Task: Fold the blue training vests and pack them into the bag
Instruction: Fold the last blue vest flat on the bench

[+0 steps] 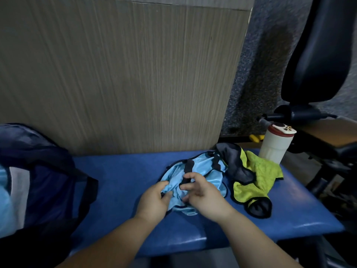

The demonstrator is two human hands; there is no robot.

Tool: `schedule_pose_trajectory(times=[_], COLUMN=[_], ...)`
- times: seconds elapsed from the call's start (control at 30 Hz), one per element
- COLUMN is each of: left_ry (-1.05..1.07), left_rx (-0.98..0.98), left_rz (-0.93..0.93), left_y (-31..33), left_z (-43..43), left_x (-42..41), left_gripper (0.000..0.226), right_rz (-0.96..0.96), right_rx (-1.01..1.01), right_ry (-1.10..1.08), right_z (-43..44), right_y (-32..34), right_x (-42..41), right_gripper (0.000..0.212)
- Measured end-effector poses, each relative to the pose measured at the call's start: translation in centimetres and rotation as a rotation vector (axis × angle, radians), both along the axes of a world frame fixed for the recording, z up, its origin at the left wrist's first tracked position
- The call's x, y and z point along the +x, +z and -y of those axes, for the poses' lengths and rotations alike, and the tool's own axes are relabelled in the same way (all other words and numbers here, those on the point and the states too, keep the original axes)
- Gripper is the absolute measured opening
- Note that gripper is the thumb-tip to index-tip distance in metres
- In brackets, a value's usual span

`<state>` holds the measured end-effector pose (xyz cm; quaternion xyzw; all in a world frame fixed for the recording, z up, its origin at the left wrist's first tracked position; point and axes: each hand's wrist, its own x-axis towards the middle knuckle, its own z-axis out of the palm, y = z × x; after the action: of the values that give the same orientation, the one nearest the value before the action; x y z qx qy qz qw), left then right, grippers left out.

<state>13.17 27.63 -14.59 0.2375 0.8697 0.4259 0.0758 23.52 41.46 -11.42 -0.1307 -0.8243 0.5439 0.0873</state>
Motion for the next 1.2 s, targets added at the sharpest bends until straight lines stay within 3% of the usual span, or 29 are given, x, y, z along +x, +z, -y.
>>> schedule_pose_trajectory(times=[0.1,0.23,0.33,0.4,0.47,0.53,0.6,0.7,0.73,0.83,0.87,0.93,1.03,1.2], left_ry=[0.104,0.253,0.336,0.354,0.238,-0.024,-0.224,-0.264,-0.233,-0.153,-0.124,-0.036,0.06,-0.048], left_rx=[-0.009,-0.133,-0.295,-0.297,-0.172,-0.119,-0.263,-0.471,-0.455,-0.306,-0.269,-0.145,0.146,0.39], left_rz=[-0.057,-0.128,-0.169,-0.259,-0.41,-0.454,-0.394,-0.35,-0.344,-0.345,-0.339,-0.224,0.053,0.34], left_y=[0.6,1.4,2.5,2.9,2.5,1.9,1.1,-0.5,-0.6,-0.5,-0.2,0.4,2.0,5.8], left_z=[1.4,4.2,5.6,5.9,5.7,5.3,4.9,5.0,5.2,6.2,6.6,7.0,7.4,7.7], left_x=[-0.8,-3.2,-4.5,-4.0,-2.9,-1.6,-0.6,-0.8,-1.0,-2.0,-2.2,-2.0,-1.6,-0.6], left_gripper=[0.021,0.025,0.04,0.054,0.06,0.06,0.077,0.093,0.086,0.025,0.017,0.01,0.007,0.014], right_rz=[-0.041,0.046,0.137,0.209,0.255,0.215,0.139,0.103,0.104,0.101,0.088,0.041,-0.017,0.169], right_rx=[0.25,0.55,0.605,0.658,0.731,0.753,0.723,0.58,0.519,0.342,0.303,0.277,0.455,0.508], right_ry=[-0.181,-0.329,-0.242,-0.111,-0.014,0.03,0.048,0.065,0.083,0.125,0.107,0.006,-0.164,-0.028], right_z=[-1.0,-2.4,-2.5,-2.2,-1.7,-1.2,-0.7,-0.1,0.2,0.4,0.4,0.1,-0.8,-0.9], right_y=[0.4,-0.6,-1.2,-1.4,-1.7,-1.8,-2.0,-2.0,-1.8,-1.3,-1.2,-0.9,-0.8,-1.0], right_x=[0.2,0.1,0.0,-0.1,-0.4,-0.8,-1.2,-1.4,-1.3,-0.7,-0.5,-0.3,-0.2,-0.2], right_gripper=[0.043,0.045,0.051,0.053,0.052,0.039,0.023,0.014,0.012,0.02,0.021,0.023,0.038,0.099])
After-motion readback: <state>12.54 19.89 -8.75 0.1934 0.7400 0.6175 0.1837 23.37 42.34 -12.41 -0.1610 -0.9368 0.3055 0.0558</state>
